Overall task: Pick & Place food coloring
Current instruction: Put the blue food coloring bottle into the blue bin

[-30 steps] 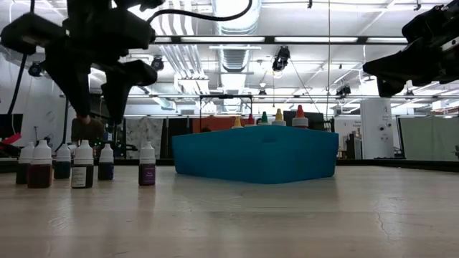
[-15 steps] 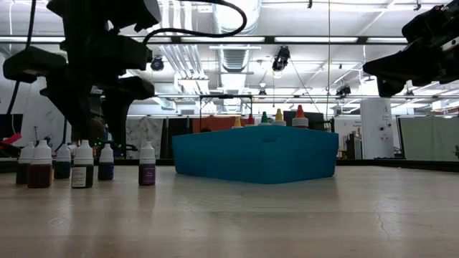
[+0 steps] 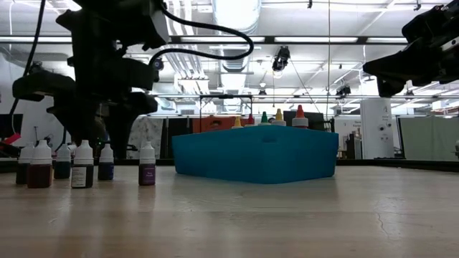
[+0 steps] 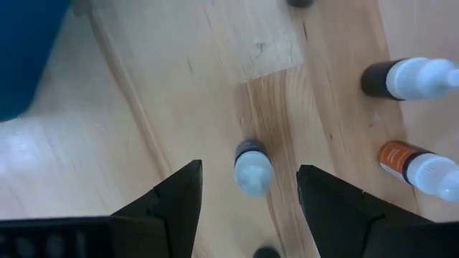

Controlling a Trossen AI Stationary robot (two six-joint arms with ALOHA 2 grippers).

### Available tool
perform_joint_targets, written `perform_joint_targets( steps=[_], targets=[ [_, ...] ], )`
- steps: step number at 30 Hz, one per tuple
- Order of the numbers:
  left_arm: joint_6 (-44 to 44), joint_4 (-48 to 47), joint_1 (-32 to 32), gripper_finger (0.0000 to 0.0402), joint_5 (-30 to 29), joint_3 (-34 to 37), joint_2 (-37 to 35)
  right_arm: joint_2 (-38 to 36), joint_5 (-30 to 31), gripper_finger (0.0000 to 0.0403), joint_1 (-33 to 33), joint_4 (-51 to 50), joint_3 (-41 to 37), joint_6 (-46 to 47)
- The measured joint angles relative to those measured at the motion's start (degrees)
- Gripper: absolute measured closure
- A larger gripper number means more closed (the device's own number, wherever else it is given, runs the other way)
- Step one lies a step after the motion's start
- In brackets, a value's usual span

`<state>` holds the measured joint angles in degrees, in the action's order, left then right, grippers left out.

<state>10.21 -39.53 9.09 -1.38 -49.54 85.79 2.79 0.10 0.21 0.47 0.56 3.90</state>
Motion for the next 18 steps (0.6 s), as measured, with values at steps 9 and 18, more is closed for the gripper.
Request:
perform_joint_targets(
  steps=[9, 18],
  targets=[
    [-0.2, 0.1, -0.4, 0.0225, 0.2, 0.0, 0.0, 0.0, 0.0, 0.0394, 0.0, 0.0, 0.0, 0.0],
    [-0.2, 0.5, -0.6, 0.025, 0.3, 0.1, 0.0, 0.0, 0.0, 0.0394, 0.0, 0.0, 0.0, 0.0]
  ],
)
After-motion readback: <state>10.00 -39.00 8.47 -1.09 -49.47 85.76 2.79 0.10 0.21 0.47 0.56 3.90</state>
